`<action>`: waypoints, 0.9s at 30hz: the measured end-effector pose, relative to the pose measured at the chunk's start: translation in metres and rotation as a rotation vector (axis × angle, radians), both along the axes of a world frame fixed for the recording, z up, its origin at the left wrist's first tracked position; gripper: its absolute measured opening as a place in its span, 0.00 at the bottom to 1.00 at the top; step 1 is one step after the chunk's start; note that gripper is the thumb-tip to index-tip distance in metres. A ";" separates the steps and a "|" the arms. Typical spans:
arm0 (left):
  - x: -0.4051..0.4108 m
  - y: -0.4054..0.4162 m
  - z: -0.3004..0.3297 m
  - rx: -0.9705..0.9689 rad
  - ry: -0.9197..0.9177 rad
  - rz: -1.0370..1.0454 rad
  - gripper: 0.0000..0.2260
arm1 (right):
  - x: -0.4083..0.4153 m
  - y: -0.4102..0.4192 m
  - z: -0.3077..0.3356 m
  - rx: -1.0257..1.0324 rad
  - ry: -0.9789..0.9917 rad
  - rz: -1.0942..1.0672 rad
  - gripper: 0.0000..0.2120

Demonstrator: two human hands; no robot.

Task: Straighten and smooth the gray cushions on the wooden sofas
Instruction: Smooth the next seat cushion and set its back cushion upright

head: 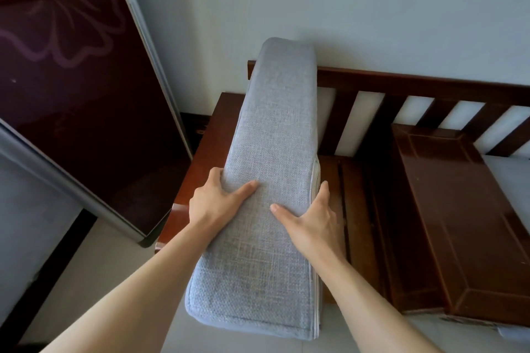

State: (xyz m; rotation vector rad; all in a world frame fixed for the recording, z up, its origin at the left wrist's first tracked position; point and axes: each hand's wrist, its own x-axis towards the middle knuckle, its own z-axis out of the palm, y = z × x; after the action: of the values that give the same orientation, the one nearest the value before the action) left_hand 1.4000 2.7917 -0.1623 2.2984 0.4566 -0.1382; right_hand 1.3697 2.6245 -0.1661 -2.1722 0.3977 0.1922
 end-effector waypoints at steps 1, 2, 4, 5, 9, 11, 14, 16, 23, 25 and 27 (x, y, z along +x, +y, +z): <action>0.002 -0.001 0.002 0.008 0.004 -0.008 0.27 | 0.002 -0.001 0.000 0.004 0.004 -0.008 0.54; 0.004 -0.002 0.003 0.020 0.014 -0.015 0.27 | 0.006 -0.002 -0.001 -0.001 0.004 -0.001 0.54; 0.011 -0.002 0.003 0.027 0.028 -0.024 0.27 | 0.014 -0.003 -0.003 0.014 -0.012 0.017 0.52; 0.014 -0.001 0.003 0.007 0.039 -0.025 0.27 | 0.017 -0.003 -0.005 0.047 -0.021 0.019 0.52; 0.022 0.010 -0.001 -0.341 0.068 -0.010 0.31 | 0.031 -0.005 -0.014 0.322 0.015 -0.019 0.56; 0.027 0.014 0.000 -0.566 0.115 -0.025 0.32 | 0.039 -0.008 -0.014 0.518 0.054 -0.056 0.52; 0.037 0.018 -0.002 -0.743 0.182 -0.072 0.36 | 0.049 -0.013 -0.012 0.666 0.102 -0.085 0.46; 0.042 0.017 -0.005 -0.811 0.186 -0.068 0.36 | 0.056 -0.014 -0.014 0.692 0.126 -0.099 0.45; 0.052 -0.002 -0.002 -0.811 0.075 0.034 0.24 | 0.077 -0.026 -0.013 0.647 0.159 -0.076 0.45; 0.056 -0.013 -0.001 -0.811 0.047 0.079 0.25 | 0.088 -0.035 -0.011 0.631 0.166 -0.058 0.44; 0.059 -0.027 -0.002 -0.802 0.028 0.133 0.26 | 0.099 -0.046 -0.010 0.621 0.165 -0.045 0.44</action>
State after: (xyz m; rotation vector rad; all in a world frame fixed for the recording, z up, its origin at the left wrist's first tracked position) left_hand 1.4593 2.7649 -0.1645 1.4795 0.4602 -0.2379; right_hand 1.4683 2.5780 -0.1760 -1.5398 0.4136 0.4123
